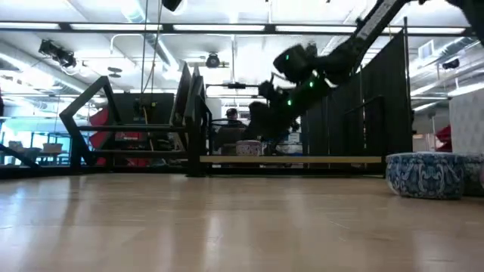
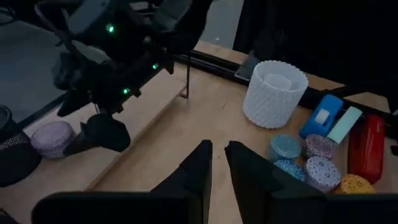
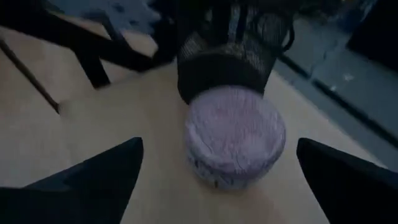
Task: Stock shelves
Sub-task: Remove the light purple scented candle from the shelf
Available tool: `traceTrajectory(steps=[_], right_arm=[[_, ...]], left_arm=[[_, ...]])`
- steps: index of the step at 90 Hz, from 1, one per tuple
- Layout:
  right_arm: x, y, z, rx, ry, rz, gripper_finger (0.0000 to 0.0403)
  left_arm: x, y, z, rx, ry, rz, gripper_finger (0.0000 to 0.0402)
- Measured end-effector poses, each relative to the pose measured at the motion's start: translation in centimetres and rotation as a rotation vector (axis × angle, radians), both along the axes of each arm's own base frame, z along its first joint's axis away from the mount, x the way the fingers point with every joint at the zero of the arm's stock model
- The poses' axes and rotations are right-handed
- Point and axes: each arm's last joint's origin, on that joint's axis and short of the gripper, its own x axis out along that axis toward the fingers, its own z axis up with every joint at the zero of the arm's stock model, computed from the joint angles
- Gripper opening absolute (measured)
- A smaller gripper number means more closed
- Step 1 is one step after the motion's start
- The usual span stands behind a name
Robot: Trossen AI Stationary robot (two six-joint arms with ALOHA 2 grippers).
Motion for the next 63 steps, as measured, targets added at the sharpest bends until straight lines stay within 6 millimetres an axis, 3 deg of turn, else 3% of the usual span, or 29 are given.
traceTrajectory(steps=[35, 45, 58, 63], right_arm=[[1.4, -1.9, -2.9, -0.056, -0.033, -0.005, 0.0367], [1.4, -2.2, -2.8, -0.052, -0.036, -0.002, 0.0333], [1.2, -2.1, -2.0, -0.047, -0.043, 0.006, 0.0261], [1.2, -1.9, -1.6, -0.043, -0.044, 0.010, 0.0259]], left_arm=[[0.0, 0.0, 0.0, -0.003, -0.005, 0.002, 0.0037], [0.0, 0.0, 0.0, -0.006, -0.005, 0.004, 0.0037], [0.0, 0.0, 0.0, -0.007, -0.006, 0.005, 0.0037], [0.0, 0.0, 0.0, -0.007, -0.005, 0.005, 0.0037]])
